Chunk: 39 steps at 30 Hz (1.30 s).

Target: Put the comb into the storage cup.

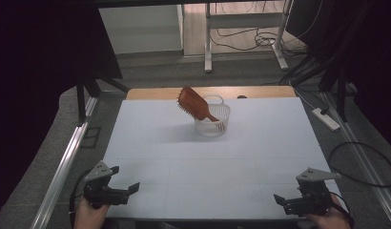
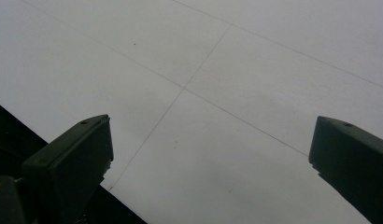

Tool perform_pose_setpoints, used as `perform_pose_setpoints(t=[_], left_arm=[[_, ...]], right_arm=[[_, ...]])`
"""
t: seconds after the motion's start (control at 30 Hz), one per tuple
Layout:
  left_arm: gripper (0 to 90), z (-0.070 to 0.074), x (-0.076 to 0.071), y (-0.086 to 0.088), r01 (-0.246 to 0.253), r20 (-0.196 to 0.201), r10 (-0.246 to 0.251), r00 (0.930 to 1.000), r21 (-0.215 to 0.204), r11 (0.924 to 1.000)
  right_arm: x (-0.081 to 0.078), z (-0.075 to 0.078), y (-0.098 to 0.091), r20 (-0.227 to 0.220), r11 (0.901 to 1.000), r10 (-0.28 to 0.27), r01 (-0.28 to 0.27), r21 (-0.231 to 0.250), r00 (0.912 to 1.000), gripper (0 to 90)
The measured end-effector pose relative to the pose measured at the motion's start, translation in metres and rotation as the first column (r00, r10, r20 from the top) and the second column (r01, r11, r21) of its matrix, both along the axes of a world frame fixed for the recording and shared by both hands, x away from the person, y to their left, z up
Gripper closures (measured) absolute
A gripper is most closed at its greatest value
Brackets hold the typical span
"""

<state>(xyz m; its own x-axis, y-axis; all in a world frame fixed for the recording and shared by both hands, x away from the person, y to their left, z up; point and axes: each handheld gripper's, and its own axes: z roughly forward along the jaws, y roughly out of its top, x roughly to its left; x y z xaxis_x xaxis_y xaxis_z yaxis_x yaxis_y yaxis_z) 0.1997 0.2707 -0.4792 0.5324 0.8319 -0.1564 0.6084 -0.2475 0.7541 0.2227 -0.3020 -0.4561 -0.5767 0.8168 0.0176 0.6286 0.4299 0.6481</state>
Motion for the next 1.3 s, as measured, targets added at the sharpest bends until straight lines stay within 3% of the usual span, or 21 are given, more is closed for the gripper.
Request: perform_pose_setpoints(t=[0.43,0.6,1.3], left_arm=[[0.0,0.000,-0.015,0.009,-0.034,0.011,0.034,0.9994,0.001,0.9994],[0.0,0.001,-0.017,0.008,-0.040,0.009,0.040,0.9992,0.021,0.9990],[0.0,0.000,-0.022,0.007,-0.041,-0.037,0.045,0.9983,0.086,0.9954]], right_arm=[[0.000,0.000,0.001,0.000,1.0000,0.003,-0.003,-0.003,1.0000,0.0],[0.000,0.000,0.001,0.003,0.9999,0.005,-0.005,-0.009,1.0000,0.0],[0.000,0.000,0.003,0.007,0.9997,0.007,-0.007,-0.021,0.9999,0.0]])
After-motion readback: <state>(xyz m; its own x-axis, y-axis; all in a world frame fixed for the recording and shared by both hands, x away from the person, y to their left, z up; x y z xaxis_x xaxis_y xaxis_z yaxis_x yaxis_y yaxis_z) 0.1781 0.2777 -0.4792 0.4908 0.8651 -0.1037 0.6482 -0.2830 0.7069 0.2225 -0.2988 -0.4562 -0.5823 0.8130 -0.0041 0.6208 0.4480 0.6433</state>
